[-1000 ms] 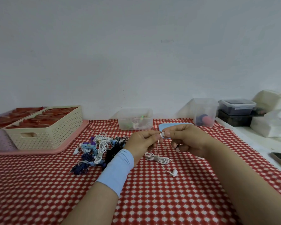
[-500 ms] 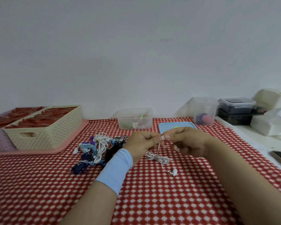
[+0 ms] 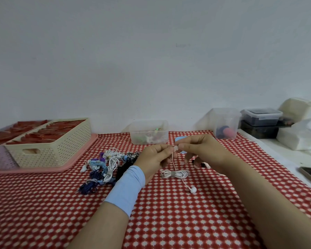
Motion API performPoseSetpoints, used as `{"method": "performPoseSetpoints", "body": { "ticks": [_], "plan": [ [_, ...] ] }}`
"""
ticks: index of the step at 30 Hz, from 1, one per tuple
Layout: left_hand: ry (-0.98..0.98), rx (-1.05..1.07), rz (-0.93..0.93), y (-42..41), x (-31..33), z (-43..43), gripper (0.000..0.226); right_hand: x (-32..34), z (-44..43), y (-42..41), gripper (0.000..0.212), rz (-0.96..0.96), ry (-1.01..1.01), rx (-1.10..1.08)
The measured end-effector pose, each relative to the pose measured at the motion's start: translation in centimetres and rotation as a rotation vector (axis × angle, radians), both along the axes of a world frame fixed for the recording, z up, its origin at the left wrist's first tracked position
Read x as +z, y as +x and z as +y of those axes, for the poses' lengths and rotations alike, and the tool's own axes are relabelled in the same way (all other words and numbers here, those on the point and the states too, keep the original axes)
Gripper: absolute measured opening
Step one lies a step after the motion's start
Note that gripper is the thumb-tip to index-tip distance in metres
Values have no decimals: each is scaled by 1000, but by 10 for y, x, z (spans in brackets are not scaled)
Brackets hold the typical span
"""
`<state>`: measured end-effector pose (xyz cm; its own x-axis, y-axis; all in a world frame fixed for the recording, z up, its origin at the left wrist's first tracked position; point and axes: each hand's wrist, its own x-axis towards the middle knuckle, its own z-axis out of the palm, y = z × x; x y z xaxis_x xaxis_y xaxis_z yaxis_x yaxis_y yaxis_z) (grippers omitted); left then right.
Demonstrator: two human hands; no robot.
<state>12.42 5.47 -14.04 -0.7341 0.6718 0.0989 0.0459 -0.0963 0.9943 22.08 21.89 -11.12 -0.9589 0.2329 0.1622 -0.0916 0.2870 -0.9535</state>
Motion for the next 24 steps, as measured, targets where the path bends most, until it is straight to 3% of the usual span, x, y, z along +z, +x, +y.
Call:
{"method": "performPoseSetpoints", "body": {
  "ticks": [13,24],
  "plan": [
    [-84,18,37,-1,1,-1,11,-1,-1,-1,12,96,322,-60],
    [-166,120,228,-5,-3,1,11,-1,-5,0,9,90,254,-57]
  ]
}}
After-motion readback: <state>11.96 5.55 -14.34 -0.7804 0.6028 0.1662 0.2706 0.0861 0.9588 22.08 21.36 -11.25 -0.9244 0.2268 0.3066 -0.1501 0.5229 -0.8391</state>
